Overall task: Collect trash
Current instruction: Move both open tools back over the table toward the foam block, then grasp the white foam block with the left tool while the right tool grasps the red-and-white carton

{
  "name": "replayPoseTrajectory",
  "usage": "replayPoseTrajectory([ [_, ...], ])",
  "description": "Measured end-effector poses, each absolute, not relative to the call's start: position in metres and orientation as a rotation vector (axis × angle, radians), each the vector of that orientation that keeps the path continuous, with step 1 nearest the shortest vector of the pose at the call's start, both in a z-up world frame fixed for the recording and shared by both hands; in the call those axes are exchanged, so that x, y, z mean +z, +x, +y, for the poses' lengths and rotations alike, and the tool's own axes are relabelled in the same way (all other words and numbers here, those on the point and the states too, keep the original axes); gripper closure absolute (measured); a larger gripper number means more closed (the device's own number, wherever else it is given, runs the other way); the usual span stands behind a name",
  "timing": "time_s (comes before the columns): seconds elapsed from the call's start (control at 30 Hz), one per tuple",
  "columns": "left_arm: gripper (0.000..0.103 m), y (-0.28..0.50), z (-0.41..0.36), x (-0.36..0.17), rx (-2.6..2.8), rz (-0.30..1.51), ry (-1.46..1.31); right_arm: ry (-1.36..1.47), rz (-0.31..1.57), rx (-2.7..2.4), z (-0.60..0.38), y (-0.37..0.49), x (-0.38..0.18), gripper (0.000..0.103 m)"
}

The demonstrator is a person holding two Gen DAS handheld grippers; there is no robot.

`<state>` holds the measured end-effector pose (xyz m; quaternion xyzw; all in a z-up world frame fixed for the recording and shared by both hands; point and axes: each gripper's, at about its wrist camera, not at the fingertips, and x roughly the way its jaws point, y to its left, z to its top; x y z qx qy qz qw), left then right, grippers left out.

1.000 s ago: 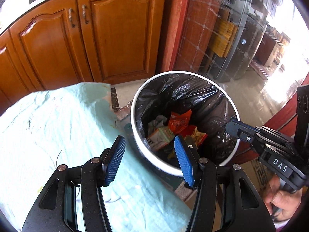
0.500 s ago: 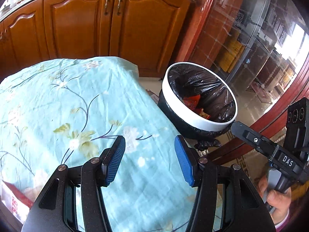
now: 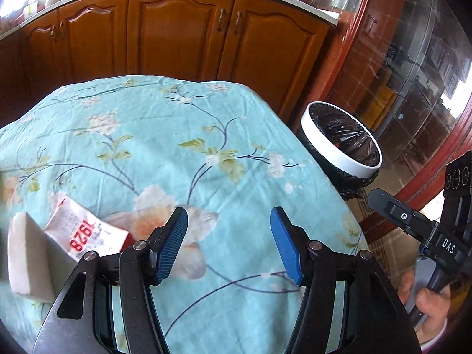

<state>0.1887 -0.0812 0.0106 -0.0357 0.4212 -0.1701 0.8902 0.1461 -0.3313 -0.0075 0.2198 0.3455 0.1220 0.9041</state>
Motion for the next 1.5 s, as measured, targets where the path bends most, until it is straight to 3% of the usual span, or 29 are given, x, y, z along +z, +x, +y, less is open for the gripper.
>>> replayPoseTrajectory([
  [0.33, 0.042, 0.156, -0.014, 0.012, -0.239, 0.835, -0.122, 0.405, 0.747, 0.335, -0.283, 0.141, -0.008, 0.019],
  [0.9, 0.028, 0.12, 0.068, 0.021, -0.058, 0.766, -0.173, 0.314, 0.779, 0.454, -0.219, 0.144, -0.008, 0.017],
  [1.5, 0.024, 0.135, 0.094, -0.005, -0.017, 0.838, -0.17, 0.122, 0.829, 0.608, -0.144, 0.16, -0.012, 0.017],
])
